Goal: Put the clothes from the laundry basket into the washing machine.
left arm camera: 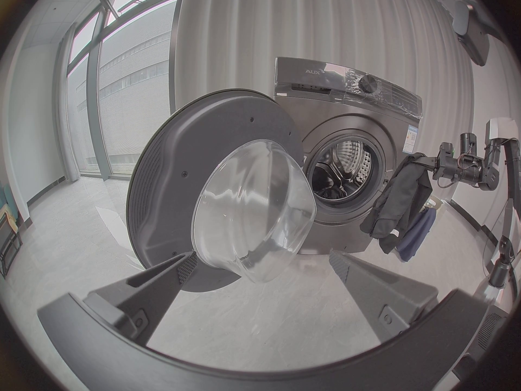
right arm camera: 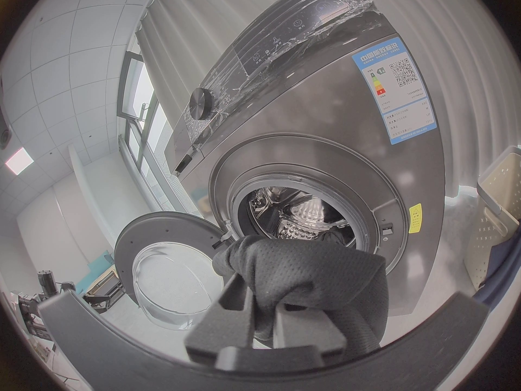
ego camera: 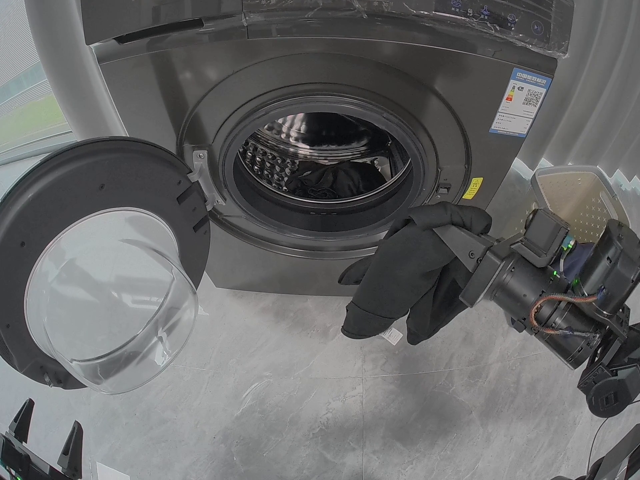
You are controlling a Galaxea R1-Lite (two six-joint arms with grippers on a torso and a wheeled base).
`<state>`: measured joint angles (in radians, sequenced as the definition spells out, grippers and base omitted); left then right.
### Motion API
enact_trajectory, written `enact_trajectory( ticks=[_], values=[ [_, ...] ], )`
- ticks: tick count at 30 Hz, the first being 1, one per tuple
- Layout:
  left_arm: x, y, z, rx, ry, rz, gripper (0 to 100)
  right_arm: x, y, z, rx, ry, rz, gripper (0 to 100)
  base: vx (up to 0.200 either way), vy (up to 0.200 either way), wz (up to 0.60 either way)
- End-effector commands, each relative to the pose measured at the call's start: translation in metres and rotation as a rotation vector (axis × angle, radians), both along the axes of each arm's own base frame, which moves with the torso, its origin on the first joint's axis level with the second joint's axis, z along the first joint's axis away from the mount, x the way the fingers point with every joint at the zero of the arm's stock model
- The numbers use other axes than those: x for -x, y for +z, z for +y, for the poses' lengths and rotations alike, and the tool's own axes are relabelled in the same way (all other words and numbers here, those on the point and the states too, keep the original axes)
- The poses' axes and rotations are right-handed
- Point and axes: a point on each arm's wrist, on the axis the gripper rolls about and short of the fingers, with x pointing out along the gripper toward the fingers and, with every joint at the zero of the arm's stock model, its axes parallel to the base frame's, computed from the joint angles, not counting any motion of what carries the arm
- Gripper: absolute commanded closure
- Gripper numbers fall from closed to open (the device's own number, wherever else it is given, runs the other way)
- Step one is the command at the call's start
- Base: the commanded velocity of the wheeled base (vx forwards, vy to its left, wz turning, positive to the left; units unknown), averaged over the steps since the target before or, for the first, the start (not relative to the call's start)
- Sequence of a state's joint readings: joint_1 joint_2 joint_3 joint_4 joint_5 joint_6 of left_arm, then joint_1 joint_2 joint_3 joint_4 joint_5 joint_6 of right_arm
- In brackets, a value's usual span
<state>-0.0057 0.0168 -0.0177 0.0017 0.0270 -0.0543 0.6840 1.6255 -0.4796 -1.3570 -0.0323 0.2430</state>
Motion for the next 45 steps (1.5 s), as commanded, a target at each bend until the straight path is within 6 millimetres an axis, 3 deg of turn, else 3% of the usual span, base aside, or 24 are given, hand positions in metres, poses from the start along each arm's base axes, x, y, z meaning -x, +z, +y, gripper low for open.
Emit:
enact_trajectory(
  ticks=[1,16,25,35,45],
  values=[
    [0.0,-0.004,0.0,0.001,0.0,0.007,0,0.0,-0.001,0.001,0.002,0.003,0.004,100,0.0,0.0,0.0],
    [0.0,-0.004,0.0,0.006,0.002,0.007,0,-0.012,-0.024,0.01,-0.004,-0.006,-0.007,100,0.0,0.0,0.0],
    [0.0,-0.004,0.0,0.004,0.002,0.007,0,-0.01,-0.021,0.008,-0.025,-0.014,-0.02,100,0.0,0.0,0.0],
    [0.0,-0.005,0.0,-0.001,0.006,0.005,0,0.013,-0.018,0.01,-0.023,0.05,-0.022,100,0.0,0.0,0.0],
    [0.0,-0.005,0.0,-0.05,-0.003,0.003,0,-0.001,-0.008,0.026,-0.042,0.057,-0.046,100,0.0,0.0,0.0]
  ],
)
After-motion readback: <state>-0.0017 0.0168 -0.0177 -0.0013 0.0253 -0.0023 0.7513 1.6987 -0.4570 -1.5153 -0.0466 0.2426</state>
